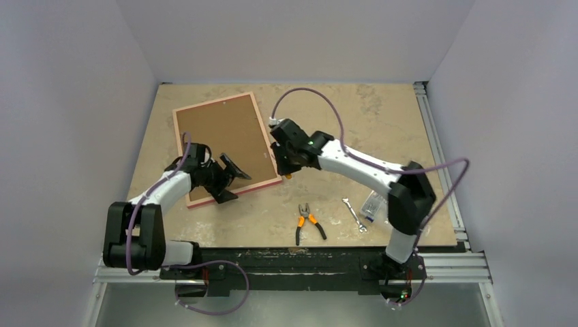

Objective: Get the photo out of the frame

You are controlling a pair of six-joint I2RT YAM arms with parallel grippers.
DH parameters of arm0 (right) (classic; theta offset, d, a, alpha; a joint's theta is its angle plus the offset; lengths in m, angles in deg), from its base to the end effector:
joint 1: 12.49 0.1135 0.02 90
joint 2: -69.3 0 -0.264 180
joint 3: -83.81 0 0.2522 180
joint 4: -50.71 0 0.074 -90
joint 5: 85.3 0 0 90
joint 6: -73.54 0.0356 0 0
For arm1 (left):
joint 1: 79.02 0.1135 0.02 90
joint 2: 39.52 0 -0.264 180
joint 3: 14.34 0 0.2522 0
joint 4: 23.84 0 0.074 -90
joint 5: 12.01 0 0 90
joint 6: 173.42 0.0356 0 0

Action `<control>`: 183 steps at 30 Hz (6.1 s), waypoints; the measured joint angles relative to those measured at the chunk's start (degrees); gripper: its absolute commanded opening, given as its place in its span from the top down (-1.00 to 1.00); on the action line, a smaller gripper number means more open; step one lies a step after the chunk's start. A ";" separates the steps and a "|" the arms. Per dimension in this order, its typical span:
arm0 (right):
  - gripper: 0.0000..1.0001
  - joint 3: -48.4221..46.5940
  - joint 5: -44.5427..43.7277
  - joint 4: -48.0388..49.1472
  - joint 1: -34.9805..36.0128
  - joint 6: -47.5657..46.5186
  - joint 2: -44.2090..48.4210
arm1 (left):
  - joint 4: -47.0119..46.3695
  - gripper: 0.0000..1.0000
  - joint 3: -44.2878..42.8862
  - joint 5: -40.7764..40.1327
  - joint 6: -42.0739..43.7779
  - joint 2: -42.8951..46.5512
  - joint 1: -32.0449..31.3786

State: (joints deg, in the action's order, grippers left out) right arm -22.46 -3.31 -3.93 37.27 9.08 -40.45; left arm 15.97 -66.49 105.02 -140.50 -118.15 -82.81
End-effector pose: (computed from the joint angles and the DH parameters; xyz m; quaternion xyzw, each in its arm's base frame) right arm 0.2742 0.3164 0.2539 -0.1825 0.9419 0.1142 0.2579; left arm 0.2346 -0.0318 0.1631 -0.3838 0.8720 -0.2984 0.0564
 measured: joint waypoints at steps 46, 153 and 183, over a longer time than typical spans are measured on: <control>-0.39 47.19 -12.41 49.13 24.15 12.15 35.19 | -16.63 1.00 10.45 12.46 -29.49 22.80 -17.09; 1.00 50.53 -13.29 31.28 8.31 14.84 46.16 | 6.38 0.93 -25.66 -14.10 16.44 -21.35 -21.35; 1.00 50.53 -11.67 31.87 8.31 14.80 46.03 | 5.70 0.30 -26.80 -7.34 17.07 -24.59 -18.45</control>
State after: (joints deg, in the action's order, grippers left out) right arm 28.07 -14.98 27.93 45.57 23.87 5.58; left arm 21.67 -93.28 97.67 -123.43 -142.74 -101.26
